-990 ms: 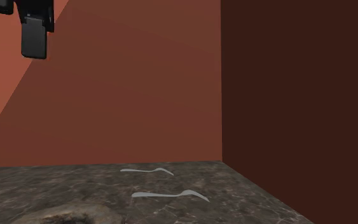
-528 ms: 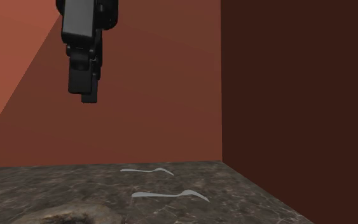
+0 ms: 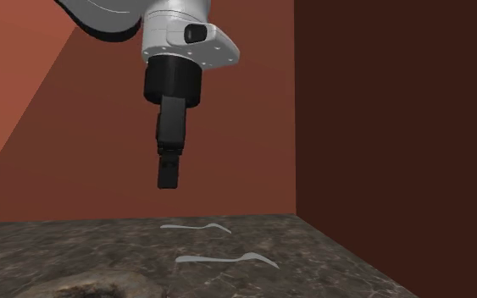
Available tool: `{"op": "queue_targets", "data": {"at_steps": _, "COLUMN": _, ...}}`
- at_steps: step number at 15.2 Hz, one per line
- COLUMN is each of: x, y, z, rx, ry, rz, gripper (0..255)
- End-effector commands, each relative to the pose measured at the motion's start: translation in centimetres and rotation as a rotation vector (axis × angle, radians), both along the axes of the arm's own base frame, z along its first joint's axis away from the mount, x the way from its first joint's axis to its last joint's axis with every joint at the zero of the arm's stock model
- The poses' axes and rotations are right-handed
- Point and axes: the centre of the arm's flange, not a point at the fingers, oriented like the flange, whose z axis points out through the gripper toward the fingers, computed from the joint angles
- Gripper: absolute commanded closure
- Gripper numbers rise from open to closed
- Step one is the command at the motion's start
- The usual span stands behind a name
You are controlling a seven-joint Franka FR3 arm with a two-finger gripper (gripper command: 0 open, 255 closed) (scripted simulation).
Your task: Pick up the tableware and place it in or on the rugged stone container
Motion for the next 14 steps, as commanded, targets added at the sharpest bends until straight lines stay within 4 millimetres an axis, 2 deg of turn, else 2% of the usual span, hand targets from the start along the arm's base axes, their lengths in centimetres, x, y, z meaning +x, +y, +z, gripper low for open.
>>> {"op": "queue_targets", "data": {"at_steps": 1, "x": 1.6, "y": 1.4, "z": -1.5, "rx": 0.004, "ry": 0.01, "rz": -0.019, "gripper": 0}}
{"op": "queue_targets", "data": {"at_steps": 14, "x": 12.4, "y": 10.8, "z": -11.6, "rx": 0.027, "ry": 0.079, "rz": -0.134, "gripper": 0}}
